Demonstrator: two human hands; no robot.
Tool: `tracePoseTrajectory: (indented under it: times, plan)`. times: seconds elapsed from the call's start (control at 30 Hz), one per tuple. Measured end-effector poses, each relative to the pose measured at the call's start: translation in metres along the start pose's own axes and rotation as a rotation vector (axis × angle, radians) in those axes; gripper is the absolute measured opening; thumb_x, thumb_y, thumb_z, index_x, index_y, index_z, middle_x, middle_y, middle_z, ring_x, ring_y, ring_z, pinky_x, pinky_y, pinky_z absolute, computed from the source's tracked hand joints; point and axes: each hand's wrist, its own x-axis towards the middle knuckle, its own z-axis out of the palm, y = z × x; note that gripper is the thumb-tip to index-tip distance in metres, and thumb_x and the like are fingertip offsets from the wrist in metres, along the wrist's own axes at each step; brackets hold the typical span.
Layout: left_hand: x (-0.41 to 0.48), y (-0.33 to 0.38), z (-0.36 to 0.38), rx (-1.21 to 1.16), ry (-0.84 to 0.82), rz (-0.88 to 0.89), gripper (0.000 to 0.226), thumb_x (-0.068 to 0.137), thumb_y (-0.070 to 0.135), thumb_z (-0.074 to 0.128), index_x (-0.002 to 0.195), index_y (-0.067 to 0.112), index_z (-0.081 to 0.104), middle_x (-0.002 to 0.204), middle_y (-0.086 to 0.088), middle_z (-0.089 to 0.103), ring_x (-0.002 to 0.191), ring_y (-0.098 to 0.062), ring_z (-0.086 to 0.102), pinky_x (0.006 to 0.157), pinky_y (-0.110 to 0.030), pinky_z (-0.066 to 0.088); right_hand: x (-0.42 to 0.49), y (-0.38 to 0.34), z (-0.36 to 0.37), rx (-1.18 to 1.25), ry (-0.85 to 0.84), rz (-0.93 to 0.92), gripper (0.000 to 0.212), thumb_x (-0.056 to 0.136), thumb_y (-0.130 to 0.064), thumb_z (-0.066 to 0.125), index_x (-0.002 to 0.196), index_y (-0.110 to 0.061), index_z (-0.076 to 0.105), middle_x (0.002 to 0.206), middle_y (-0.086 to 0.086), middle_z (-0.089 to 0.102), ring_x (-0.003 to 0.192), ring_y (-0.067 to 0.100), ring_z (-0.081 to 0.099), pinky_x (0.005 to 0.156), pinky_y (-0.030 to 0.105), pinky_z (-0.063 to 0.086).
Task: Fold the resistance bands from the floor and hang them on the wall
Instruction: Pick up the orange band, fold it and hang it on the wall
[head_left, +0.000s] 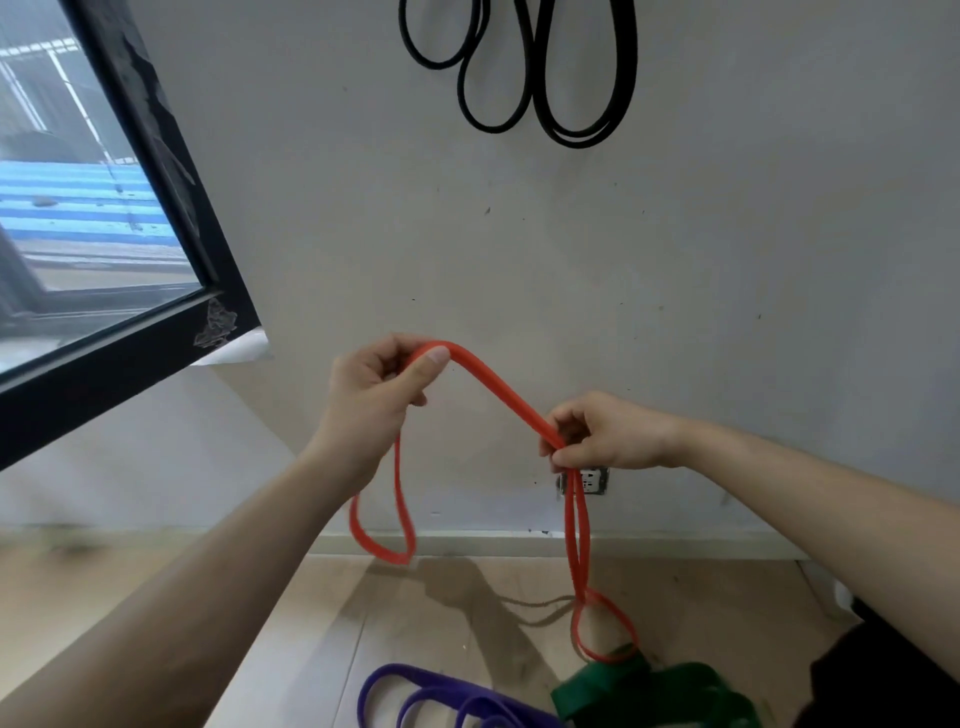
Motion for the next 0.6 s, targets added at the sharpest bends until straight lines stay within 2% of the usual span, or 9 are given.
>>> tracePoseTrajectory:
  times: [0.13, 0.23, 0.33, 0.47, 0.6]
  plan:
    - [0.004, -0.007, -0.014, 0.03, 0.043, -0.001, 0.01, 0.096, 0.019, 0.066, 0.098, 0.012, 0.074, 0.073, 0.004, 0.062, 0.062, -0.006, 0.056, 0.064, -0.018, 0.052, 0.0, 0.003, -0.007, -0.013, 0.07, -0.001, 0.013, 0.087, -0.008, 0.073, 0.096, -0.017, 0.071, 0.093, 0.013, 0.072, 0.09, 0.025, 0.071, 0.088, 0.041, 0.06]
    - [0.008, -0.018, -0.032, 0.02, 0.001, -0.097, 0.011, 0.098, 0.017, 0.064, 0.099, 0.01, 0.072, 0.075, 0.001, 0.065, 0.063, -0.01, 0.056, 0.065, -0.023, 0.051, -0.004, -0.001, -0.015, 0.165, 0.196, -0.046, 0.02, 0.087, 0.001, 0.07, 0.101, -0.012, 0.066, 0.096, 0.024, 0.071, 0.087, 0.025, 0.071, 0.09, 0.04, 0.058]
    - [0.007, -0.029, -0.046, 0.01, -0.062, -0.193, 0.009, 0.094, 0.017, 0.067, 0.1, 0.012, 0.072, 0.072, 0.001, 0.067, 0.063, -0.012, 0.058, 0.069, -0.029, 0.05, -0.006, -0.009, -0.022, 0.301, 0.342, -0.116, 0.025, 0.087, 0.01, 0.065, 0.097, -0.012, 0.061, 0.091, 0.02, 0.073, 0.082, 0.022, 0.07, 0.088, 0.039, 0.056]
    - [0.002, -0.032, -0.046, 0.08, -0.179, -0.24, 0.031, 0.077, 0.027, 0.078, 0.105, 0.015, 0.074, 0.076, 0.0, 0.07, 0.071, -0.013, 0.064, 0.073, -0.026, 0.055, -0.008, -0.024, -0.028, 0.373, 0.486, -0.227, 0.024, 0.088, 0.011, 0.065, 0.099, -0.011, 0.066, 0.091, 0.014, 0.074, 0.082, 0.021, 0.07, 0.086, 0.033, 0.059]
    - [-0.001, -0.022, -0.025, 0.042, -0.277, -0.225, 0.044, 0.071, 0.028, 0.079, 0.11, 0.01, 0.072, 0.077, 0.0, 0.068, 0.072, -0.014, 0.065, 0.075, -0.023, 0.056, -0.01, -0.044, -0.024, 0.41, 0.516, -0.329, 0.023, 0.089, 0.005, 0.068, 0.105, -0.01, 0.071, 0.094, 0.015, 0.075, 0.082, 0.015, 0.071, 0.084, 0.026, 0.058]
